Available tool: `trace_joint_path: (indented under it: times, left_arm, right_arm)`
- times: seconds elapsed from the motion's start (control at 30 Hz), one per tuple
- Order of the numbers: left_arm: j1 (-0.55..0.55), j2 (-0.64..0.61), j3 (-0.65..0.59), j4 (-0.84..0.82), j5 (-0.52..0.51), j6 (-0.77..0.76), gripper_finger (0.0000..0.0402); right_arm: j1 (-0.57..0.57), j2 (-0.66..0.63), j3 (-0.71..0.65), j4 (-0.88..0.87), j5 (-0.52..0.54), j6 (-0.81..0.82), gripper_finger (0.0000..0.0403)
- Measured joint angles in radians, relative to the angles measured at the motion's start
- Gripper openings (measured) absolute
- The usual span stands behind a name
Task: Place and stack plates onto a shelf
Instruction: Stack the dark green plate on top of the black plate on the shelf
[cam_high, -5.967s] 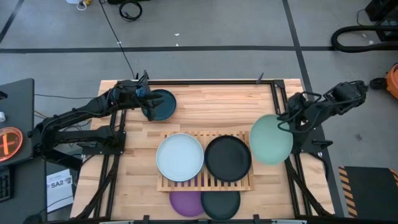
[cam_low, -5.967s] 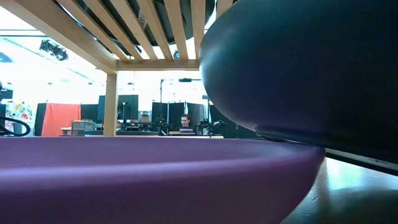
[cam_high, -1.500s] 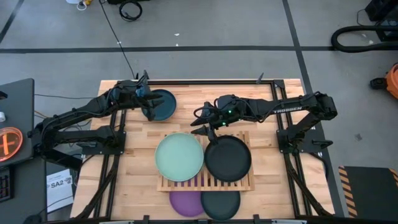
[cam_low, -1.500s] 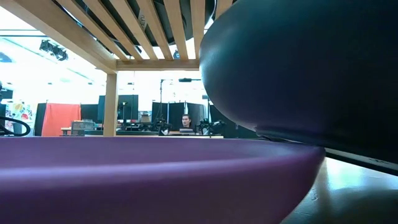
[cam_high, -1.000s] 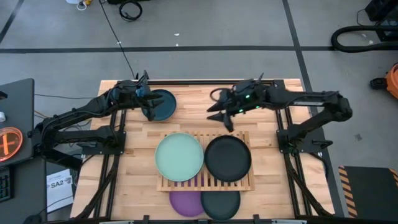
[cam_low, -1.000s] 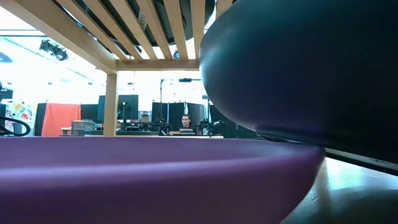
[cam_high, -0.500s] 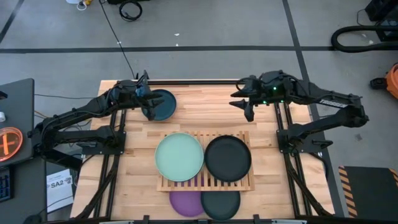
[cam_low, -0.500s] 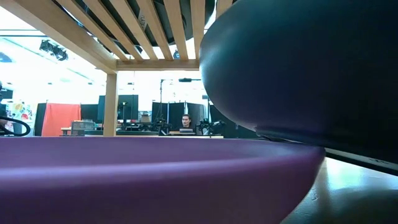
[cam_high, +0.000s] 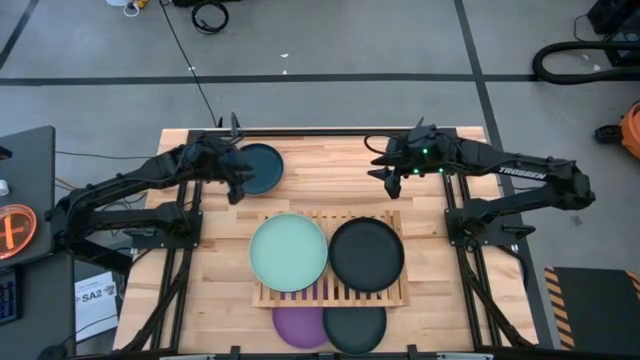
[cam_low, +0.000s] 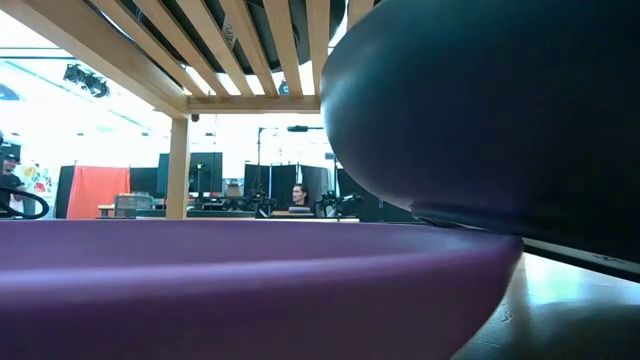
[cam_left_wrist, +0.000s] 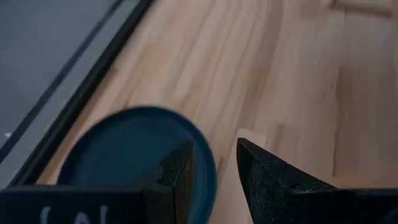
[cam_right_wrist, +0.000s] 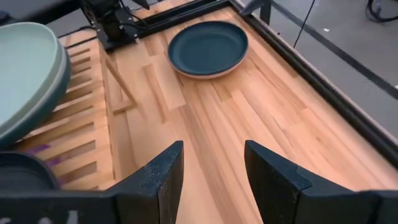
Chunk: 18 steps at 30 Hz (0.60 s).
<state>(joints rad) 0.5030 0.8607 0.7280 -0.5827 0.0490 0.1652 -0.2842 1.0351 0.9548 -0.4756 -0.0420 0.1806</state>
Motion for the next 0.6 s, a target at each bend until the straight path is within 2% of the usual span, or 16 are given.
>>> trace_joint_path:
  times: [0.3, 0.6]
  left_arm:
    - [0.000, 0.120, 0.000, -0.022, 0.000, 0.037, 0.0128]
    - [0.000, 0.287, 0.000, -0.021, 0.001, 0.086, 0.0128]
  right_arm:
    - [-0.043, 0.000, -0.059, 0.099, -0.088, 0.011, 0.0174]
    - [-0.043, 0.000, -0.062, 0.094, -0.090, 0.006, 0.0174]
